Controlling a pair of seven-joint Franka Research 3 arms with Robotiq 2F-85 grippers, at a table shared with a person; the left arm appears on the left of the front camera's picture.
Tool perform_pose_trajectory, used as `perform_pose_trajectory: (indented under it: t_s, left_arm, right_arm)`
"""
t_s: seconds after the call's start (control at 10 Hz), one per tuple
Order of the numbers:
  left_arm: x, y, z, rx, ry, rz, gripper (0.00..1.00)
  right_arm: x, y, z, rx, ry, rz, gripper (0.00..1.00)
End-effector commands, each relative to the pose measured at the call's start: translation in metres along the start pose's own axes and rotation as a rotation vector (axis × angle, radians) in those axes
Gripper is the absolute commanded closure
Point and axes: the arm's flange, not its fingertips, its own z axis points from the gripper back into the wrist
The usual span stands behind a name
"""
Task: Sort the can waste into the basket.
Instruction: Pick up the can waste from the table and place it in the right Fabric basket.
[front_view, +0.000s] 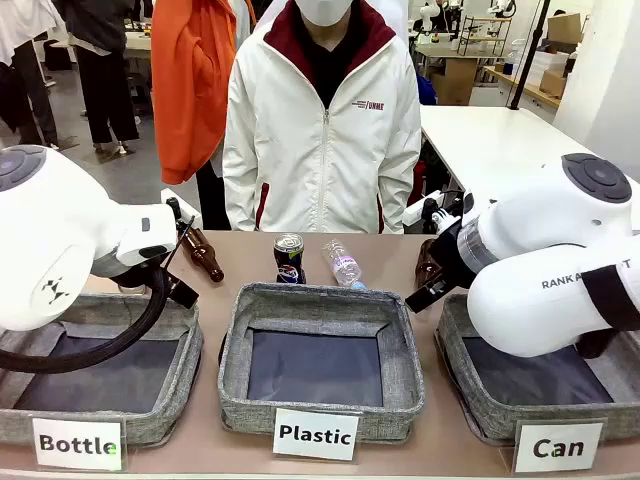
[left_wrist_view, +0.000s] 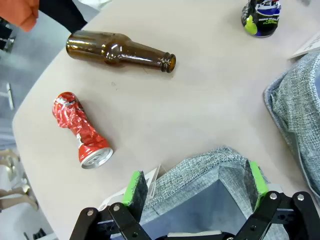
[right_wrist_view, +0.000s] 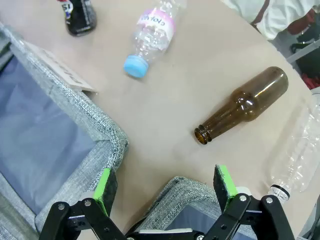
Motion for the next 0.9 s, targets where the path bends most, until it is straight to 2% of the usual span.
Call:
perform_pose_trajectory:
  t_s: [0.0,0.8]
  left_arm:
    - [0.0000,0.0000,0.0001,0.000,0.000,0.000,0.00]
    - [0.0000,0.0000,0.0001,0.000,0.000,0.000,0.00]
  right_arm:
    - [0.0000,0.0000,0.0000,0.000,0.000,0.000,0.00]
    - [0.0000,0.0000,0.0000,0.000,0.000,0.000,0.00]
